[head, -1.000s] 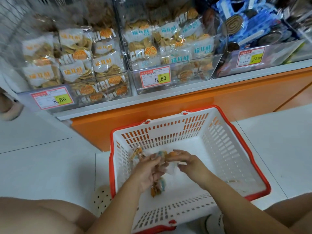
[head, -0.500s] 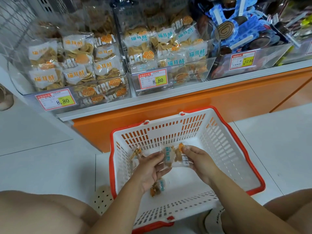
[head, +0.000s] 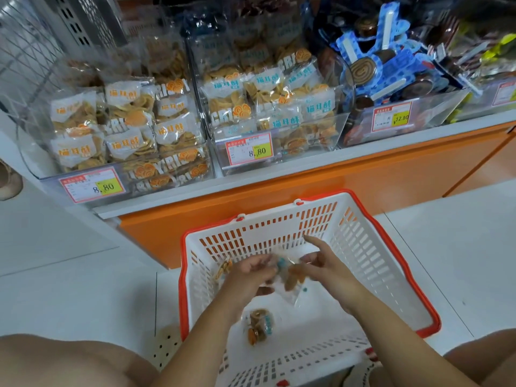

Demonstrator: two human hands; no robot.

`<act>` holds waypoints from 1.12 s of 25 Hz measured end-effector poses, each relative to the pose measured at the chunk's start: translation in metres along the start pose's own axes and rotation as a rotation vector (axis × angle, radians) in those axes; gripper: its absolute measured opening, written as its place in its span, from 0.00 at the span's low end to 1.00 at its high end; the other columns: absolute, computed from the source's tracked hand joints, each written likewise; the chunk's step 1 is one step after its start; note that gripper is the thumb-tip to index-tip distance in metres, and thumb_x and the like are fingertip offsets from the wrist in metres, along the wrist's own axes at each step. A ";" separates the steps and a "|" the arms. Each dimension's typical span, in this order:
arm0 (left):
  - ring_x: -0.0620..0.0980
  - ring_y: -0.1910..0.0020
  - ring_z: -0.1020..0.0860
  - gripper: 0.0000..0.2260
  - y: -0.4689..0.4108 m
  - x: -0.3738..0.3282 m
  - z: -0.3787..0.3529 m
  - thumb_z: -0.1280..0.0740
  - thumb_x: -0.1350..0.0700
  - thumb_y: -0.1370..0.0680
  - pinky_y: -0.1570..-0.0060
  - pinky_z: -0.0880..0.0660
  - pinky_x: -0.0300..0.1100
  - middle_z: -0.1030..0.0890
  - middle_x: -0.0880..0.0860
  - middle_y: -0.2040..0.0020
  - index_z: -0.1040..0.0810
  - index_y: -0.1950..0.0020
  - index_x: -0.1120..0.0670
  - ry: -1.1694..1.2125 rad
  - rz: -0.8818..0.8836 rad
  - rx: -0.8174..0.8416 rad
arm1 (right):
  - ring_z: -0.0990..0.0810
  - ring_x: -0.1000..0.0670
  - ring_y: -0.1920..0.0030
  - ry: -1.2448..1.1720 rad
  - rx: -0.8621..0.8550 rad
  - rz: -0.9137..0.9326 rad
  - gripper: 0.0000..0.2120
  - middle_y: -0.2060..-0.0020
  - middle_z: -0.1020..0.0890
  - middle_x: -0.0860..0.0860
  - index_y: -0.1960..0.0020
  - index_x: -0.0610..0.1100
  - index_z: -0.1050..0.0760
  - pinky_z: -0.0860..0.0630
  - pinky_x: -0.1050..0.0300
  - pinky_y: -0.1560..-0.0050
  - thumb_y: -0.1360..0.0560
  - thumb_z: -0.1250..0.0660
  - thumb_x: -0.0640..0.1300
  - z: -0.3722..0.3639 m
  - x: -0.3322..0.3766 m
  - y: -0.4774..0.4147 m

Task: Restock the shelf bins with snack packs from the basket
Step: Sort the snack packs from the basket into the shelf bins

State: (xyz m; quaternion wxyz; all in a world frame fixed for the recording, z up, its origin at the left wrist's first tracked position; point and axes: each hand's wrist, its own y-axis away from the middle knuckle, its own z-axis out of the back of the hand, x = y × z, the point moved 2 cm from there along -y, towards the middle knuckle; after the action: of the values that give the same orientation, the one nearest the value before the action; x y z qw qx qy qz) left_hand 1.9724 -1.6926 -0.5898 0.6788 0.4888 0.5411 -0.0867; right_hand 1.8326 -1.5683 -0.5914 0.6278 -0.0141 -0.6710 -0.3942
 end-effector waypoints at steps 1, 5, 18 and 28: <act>0.48 0.50 0.18 0.12 0.002 -0.013 0.001 0.29 0.57 0.23 0.57 0.20 0.38 0.16 0.47 0.47 0.19 0.42 0.46 -0.128 -0.057 -0.003 | 0.20 0.49 0.49 0.106 0.017 0.077 0.20 0.53 0.20 0.48 0.40 0.57 0.27 0.24 0.62 0.49 0.27 0.27 0.41 0.000 0.013 0.003; 0.41 0.52 0.18 0.10 0.018 -0.086 0.002 0.28 0.56 0.24 0.55 0.19 0.38 0.16 0.42 0.50 0.19 0.50 0.40 -0.319 -0.298 0.019 | 0.21 0.55 0.60 0.313 -0.085 0.353 0.14 0.63 0.19 0.52 0.52 0.58 0.21 0.26 0.66 0.60 0.29 0.26 0.40 0.006 0.077 0.020; 0.43 0.22 0.52 0.32 0.025 -0.245 0.071 0.46 0.37 0.21 0.29 0.56 0.40 0.52 0.41 0.21 0.53 0.20 0.44 -1.195 -0.824 -0.678 | 0.21 0.50 0.57 0.380 -0.645 0.805 0.22 0.61 0.20 0.51 0.43 0.43 0.35 0.27 0.57 0.54 0.28 0.25 0.45 0.071 0.346 -0.039; 0.31 0.30 0.60 0.31 0.004 -0.242 0.082 0.57 0.34 0.25 0.31 0.56 0.38 0.68 0.31 0.27 0.67 0.25 0.36 -1.161 -0.820 -0.580 | 0.26 0.45 0.35 1.373 -0.377 0.613 0.25 0.34 0.23 0.48 0.28 0.55 0.31 0.32 0.59 0.41 0.24 0.32 0.52 0.073 0.380 -0.087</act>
State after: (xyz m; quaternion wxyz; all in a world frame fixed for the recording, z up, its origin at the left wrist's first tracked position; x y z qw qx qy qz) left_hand 1.9314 -1.8519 -0.3950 0.8688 -0.0727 0.2370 -0.4287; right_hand 1.6469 -1.7686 -0.3043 0.9710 -0.0581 -0.0190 -0.2310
